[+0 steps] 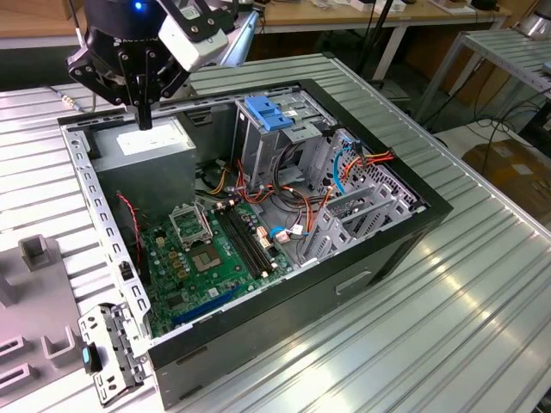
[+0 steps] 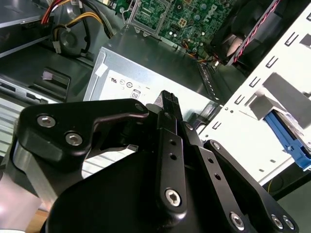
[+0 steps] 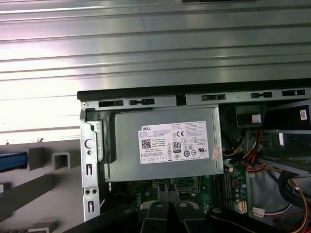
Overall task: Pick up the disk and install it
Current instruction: 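Reach for the disk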
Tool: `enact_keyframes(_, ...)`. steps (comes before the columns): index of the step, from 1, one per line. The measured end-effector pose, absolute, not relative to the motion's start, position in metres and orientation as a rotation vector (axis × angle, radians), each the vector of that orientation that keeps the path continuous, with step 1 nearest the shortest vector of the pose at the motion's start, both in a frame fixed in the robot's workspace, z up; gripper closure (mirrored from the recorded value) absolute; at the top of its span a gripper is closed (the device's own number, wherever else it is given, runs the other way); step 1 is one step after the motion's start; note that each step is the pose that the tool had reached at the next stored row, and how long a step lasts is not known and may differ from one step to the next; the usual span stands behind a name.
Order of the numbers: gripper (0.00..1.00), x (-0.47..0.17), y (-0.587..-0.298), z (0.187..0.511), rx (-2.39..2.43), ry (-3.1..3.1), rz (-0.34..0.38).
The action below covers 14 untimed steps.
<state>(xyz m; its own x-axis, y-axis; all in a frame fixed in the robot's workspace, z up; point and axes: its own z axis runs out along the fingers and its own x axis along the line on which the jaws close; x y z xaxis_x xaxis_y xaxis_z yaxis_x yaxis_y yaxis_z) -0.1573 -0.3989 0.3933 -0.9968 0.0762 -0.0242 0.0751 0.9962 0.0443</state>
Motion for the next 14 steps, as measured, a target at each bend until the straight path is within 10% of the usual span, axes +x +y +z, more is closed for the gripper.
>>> enact_keyframes(14,0.89,-0.1638,-0.3989,0.3933,0.118,3.113,0.068)
